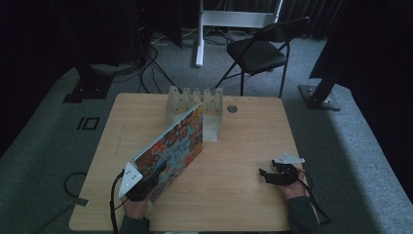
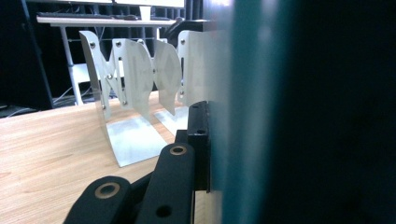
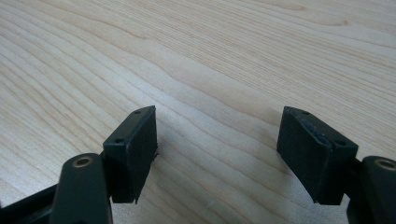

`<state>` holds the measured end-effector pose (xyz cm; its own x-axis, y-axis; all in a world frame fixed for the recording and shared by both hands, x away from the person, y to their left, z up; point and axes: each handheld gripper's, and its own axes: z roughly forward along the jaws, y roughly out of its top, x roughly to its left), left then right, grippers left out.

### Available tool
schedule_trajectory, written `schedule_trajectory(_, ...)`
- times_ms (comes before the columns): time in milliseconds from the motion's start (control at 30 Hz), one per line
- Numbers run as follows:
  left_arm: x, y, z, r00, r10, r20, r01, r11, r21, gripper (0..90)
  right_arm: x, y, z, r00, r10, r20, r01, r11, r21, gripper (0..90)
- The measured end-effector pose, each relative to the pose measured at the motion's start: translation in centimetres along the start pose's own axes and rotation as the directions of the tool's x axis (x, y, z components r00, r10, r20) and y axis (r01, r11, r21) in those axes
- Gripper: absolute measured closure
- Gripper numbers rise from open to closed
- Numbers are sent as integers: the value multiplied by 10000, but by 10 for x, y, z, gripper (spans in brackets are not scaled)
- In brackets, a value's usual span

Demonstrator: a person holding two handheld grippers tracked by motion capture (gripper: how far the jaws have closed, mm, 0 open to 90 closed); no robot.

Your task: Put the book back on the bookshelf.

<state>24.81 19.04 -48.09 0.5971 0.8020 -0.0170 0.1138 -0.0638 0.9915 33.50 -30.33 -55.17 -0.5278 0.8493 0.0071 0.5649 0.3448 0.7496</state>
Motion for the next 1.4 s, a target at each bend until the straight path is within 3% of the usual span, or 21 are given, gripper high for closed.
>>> schedule_trajectory(1400,-1,9,-1,9982,-216,-559,215,9998,-34,809,0,0,0,10000,-2,-1,2,10000,-2,283)
